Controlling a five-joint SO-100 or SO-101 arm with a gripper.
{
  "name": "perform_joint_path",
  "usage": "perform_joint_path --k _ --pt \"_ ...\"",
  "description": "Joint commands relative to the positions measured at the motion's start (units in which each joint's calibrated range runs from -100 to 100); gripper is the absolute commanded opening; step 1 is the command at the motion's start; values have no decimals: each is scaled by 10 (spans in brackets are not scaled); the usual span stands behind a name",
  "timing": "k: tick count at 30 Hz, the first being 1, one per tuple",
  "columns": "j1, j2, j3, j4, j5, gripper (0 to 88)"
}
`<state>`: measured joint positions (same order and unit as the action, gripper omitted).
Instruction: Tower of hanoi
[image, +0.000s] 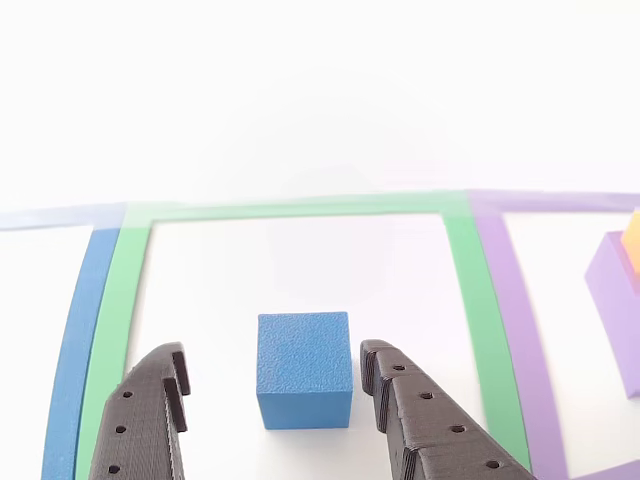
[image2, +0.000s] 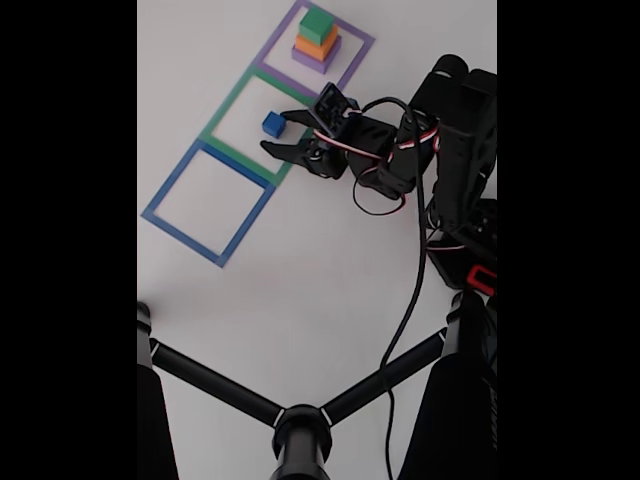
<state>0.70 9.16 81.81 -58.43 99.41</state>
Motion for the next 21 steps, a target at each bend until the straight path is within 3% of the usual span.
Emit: perform_joint_path --k 1,8,14,21 --pt "14 -165 16 115 6 185" --pt "67 -391 11 374 6 138" --pt "106 -559 -20 605 6 2" --pt "149 -685 -145 903 6 1"
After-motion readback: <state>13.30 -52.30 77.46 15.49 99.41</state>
